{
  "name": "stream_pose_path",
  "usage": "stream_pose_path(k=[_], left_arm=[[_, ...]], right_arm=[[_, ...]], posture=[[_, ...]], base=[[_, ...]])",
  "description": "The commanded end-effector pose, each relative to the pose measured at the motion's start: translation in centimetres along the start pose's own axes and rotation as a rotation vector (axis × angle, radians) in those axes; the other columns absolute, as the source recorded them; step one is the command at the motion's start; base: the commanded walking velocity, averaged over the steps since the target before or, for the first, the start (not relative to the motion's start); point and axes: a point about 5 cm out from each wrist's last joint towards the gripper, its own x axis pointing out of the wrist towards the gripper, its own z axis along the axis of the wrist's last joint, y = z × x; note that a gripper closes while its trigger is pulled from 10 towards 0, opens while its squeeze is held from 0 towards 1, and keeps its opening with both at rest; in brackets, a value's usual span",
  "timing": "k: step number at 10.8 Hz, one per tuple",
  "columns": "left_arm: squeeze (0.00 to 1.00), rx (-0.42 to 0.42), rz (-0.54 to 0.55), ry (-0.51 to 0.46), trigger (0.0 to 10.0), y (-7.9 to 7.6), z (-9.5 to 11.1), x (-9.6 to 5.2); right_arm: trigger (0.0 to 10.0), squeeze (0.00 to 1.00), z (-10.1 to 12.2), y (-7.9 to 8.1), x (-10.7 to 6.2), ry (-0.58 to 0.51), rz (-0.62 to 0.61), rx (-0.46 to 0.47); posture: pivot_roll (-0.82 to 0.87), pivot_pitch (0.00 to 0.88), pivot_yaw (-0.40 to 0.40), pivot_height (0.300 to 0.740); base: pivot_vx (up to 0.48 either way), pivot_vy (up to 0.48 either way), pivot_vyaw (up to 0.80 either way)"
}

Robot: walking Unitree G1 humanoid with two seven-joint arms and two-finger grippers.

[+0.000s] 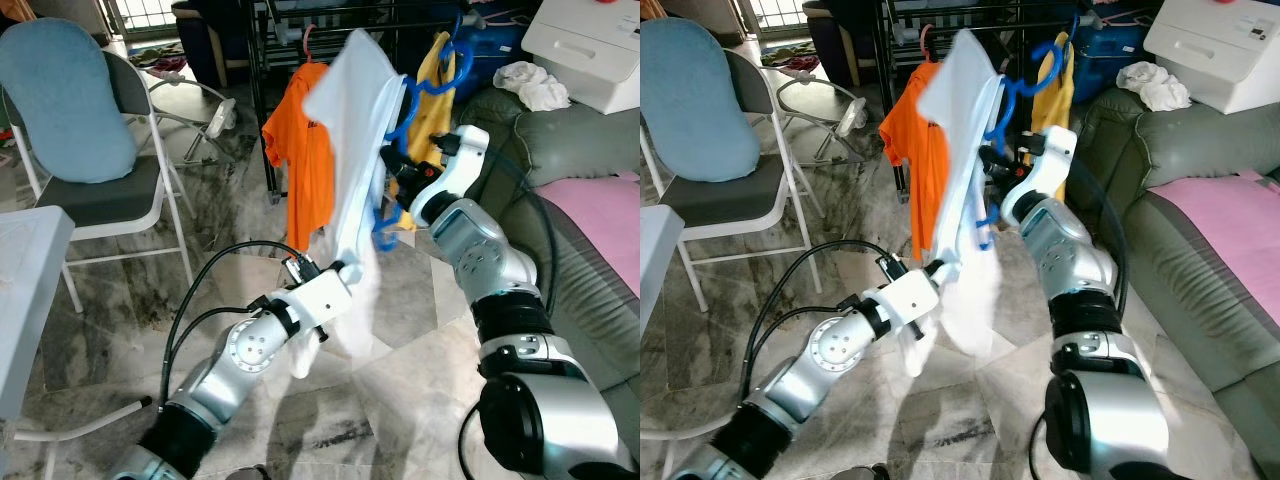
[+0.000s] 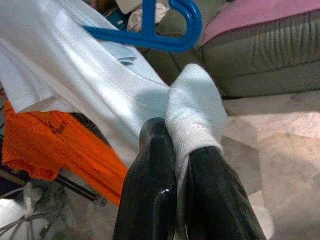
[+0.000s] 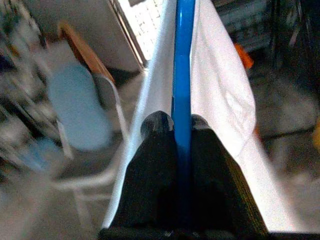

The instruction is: Hang hanger

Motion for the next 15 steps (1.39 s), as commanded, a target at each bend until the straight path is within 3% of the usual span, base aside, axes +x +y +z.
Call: stream_pose_path(k=[1,2,3,4,7,11,13,14,15], left_arm=[[0.00,-0.001,-0.025,0.043,10.0,-0.8,-1.1,-0.4],[0.00,-0.021,-0.031,0.050,10.0,-1.2,-1.3,-0.2],[0.10,-0.044,-0.034,0.066,10.0,-1.5,-1.5,0.1],[1.00,-0.063,-0.042,0.048,10.0,-1.5,-1.0,0.4],[1.00,-0.097,-0.124,-0.014,10.0,-2.4,0.1,0.6],[1.00,-0.015,-0.126,0.023,10.0,-3.6,-0.2,0.7],[1.00,-0.015,0.055,0.021,10.0,-1.6,-0.5,0.7],[1.00,-0.022,0.244,0.073,10.0,1.0,-1.6,0.3],[1.00,-0.026,0.305,0.097,10.0,1.9,-2.0,0.1]], right_arm=[[10.0,0.00,1.9,1.3,0.2,-0.090,0.054,-0.151],[10.0,0.00,1.0,2.3,0.0,-0.103,0.092,-0.279],[10.0,0.00,-0.8,3.0,-0.7,-0.089,0.146,-0.412],[10.0,0.00,-1.1,2.8,-0.9,-0.096,0.143,-0.419],[10.0,0.00,-1.6,1.6,-1.6,-0.147,0.087,-0.419],[10.0,0.00,-1.8,1.7,-1.3,-0.171,0.072,-0.396],[10.0,0.00,-1.9,1.7,-1.1,-0.173,0.063,-0.394],[10.0,0.00,-1.8,2.3,-0.9,-0.193,0.072,-0.387],[10.0,0.00,-1.8,2.5,-0.8,-0.200,0.079,-0.390]], posture=[[-0.01,0.074,-0.007,0.740],[-0.01,0.073,-0.011,0.740],[-0.01,0.073,-0.012,0.740],[-0.01,0.070,-0.013,0.740],[-0.02,0.068,-0.011,0.740],[-0.01,0.071,-0.012,0.740],[-0.01,0.070,-0.007,0.740],[-0.01,0.068,-0.006,0.740],[-0.01,0.067,-0.007,0.740]], base=[[0.000,0.000,0.00],[0.000,0.000,0.00],[0.000,0.000,0.00],[0.000,0.000,0.00],[0.000,0.000,0.00],[0.000,0.000,0.00],[0.000,0.000,0.00],[0.000,0.000,0.00],[0.000,0.000,0.00]])
